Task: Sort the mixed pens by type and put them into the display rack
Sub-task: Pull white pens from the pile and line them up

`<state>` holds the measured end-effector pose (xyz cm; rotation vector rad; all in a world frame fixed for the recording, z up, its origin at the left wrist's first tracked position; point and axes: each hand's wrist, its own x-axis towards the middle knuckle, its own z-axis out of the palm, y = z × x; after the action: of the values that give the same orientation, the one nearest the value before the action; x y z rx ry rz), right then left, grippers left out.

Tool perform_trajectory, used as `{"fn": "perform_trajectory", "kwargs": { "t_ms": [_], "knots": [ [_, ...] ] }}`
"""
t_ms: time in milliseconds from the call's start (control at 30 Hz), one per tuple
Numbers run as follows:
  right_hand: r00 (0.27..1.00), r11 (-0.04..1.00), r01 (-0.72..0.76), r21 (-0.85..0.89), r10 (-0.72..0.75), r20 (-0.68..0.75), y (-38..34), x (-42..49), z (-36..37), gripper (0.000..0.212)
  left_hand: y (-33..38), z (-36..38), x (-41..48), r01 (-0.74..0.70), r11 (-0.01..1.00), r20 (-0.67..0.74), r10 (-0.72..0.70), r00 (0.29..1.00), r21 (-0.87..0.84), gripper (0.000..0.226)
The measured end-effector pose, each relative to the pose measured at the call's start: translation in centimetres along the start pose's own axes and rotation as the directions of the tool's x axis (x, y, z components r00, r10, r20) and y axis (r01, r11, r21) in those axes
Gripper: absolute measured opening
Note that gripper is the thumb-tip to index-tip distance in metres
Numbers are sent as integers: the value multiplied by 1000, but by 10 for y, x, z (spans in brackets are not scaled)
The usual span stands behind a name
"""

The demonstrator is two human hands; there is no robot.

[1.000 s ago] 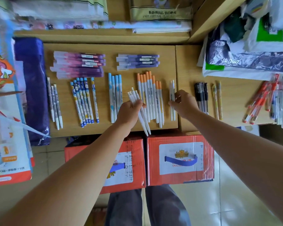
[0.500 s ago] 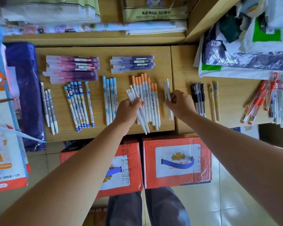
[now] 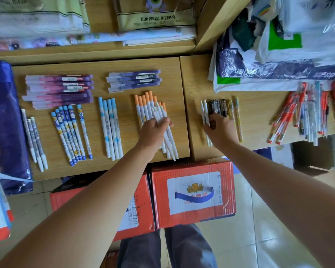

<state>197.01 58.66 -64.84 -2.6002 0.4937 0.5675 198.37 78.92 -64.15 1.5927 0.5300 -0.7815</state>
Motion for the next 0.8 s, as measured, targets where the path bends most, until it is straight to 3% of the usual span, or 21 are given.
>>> {"fn": "perform_trajectory", "kwargs": {
  "t_ms": [433,667,800],
  "knots": [
    [994,995,-102,-10,102,-43,41,18,-16,15,9,47,10,-12,995,48,7,999,100,29],
    [999,998,42,48,-43,13,34,16,-7,25,15,66,16,-50,977,32,44,998,208,31],
    [999,999,44,19,-45,6,38,16,-2,33,15,71,18,-46,971,49,35,998,234,29]
  ]
}}
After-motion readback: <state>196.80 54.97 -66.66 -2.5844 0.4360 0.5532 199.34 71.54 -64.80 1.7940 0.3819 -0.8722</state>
